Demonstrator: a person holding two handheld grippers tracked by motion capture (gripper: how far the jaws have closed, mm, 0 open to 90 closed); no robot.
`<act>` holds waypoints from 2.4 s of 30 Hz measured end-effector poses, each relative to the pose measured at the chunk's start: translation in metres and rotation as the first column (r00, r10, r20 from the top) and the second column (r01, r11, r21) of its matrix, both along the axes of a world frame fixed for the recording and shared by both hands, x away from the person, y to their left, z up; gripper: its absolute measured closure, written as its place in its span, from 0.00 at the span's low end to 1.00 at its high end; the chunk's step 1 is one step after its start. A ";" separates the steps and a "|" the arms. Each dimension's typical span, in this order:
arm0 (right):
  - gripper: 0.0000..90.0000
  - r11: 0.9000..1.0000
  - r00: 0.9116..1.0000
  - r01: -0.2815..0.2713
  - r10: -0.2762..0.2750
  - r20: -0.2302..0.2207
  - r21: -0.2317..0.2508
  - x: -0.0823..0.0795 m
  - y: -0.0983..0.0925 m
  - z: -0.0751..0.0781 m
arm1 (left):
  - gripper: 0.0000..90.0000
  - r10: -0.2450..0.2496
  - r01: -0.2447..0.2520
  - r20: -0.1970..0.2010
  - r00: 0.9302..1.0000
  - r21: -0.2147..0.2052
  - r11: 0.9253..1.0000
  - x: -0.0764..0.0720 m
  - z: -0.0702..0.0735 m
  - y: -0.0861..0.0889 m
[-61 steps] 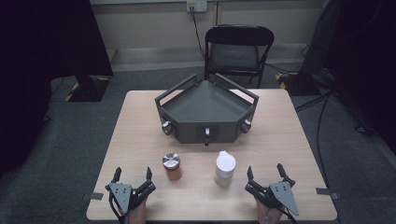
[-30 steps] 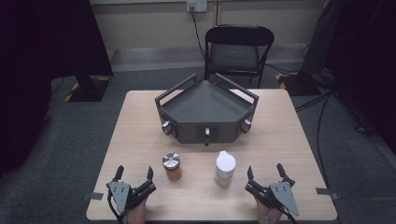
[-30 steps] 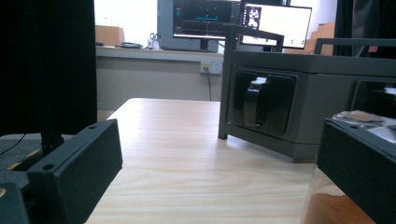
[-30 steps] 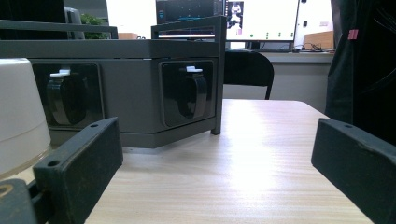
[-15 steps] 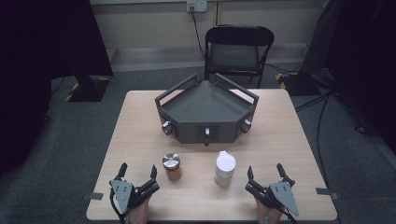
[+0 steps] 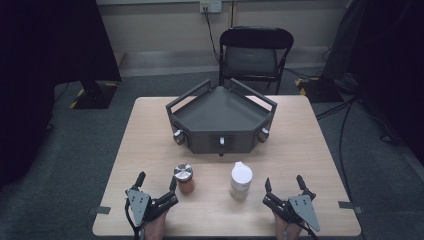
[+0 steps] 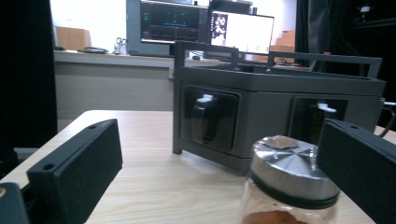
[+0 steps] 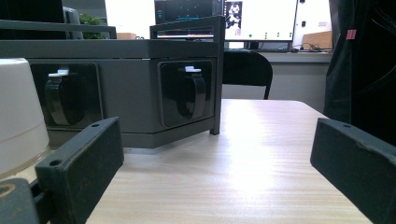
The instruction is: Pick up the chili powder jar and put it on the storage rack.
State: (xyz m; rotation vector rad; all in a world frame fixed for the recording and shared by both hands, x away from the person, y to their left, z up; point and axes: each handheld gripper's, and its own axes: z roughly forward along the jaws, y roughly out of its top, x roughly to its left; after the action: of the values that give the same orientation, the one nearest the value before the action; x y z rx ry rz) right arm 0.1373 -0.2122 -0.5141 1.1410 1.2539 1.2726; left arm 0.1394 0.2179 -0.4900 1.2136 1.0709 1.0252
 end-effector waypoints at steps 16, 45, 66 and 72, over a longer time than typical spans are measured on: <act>0.01 1.000 1.000 0.000 0.000 0.000 0.000 0.000 0.000 0.000 | 0.00 -0.085 0.085 -0.014 0.996 0.016 0.996 0.009 0.007 -0.017; 0.01 1.000 1.000 0.001 -0.001 0.000 0.000 0.000 0.000 0.000 | 0.18 -0.003 0.007 -0.086 0.996 0.048 0.999 0.032 0.002 -0.053; 0.01 1.000 1.000 -0.001 0.001 0.000 0.000 -0.001 0.000 0.000 | 0.38 -0.010 0.015 -0.095 0.995 0.058 0.998 0.033 0.000 -0.056; 0.01 1.000 1.000 0.000 0.000 0.000 0.000 -0.001 0.000 0.000 | 0.39 -0.011 0.016 -0.093 0.996 0.056 0.998 0.033 0.000 -0.056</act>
State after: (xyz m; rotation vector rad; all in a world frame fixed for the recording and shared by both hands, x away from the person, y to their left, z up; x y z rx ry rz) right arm 0.1366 -0.2125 -0.5141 1.1411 1.2542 1.2731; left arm 0.1726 0.1623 -0.4904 1.3240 1.1103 1.0028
